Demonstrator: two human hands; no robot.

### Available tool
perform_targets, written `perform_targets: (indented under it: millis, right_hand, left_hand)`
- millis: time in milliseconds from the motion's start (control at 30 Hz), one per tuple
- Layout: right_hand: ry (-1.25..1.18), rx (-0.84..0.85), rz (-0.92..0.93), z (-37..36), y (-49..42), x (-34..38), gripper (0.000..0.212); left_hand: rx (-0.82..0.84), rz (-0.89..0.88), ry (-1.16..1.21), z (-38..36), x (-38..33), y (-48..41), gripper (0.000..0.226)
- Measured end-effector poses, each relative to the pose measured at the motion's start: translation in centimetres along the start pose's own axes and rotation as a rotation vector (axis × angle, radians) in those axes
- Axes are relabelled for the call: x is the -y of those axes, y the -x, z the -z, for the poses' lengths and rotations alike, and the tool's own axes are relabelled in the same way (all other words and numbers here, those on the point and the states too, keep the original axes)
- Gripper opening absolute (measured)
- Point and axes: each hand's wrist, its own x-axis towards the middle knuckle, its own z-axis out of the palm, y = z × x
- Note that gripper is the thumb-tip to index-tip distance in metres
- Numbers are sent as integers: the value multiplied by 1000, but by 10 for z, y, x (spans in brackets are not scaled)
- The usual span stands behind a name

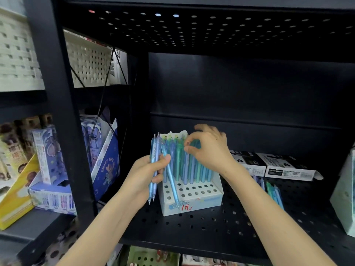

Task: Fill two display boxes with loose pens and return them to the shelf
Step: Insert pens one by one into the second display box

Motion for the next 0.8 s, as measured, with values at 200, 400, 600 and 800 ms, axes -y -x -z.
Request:
perform_targets:
  millis: [200, 400, 600, 800]
  right_hand:
    - [-363, -189, 30, 7, 21, 22, 26]
    - [-495, -20, 27, 11, 26, 39, 18]
    - [-566, -321, -56, 28, 21, 22, 12]
    - [-405, -356, -38, 6, 22, 16, 12]
  left_hand:
    - [47, -88, -33, 2, -6, 10, 16]
    - [28, -270, -214, -11, -10, 16, 16]
    - [34, -238, -108, 1, -19, 13, 28]
    - [-8, -182, -86, 8, -16, 9, 25]
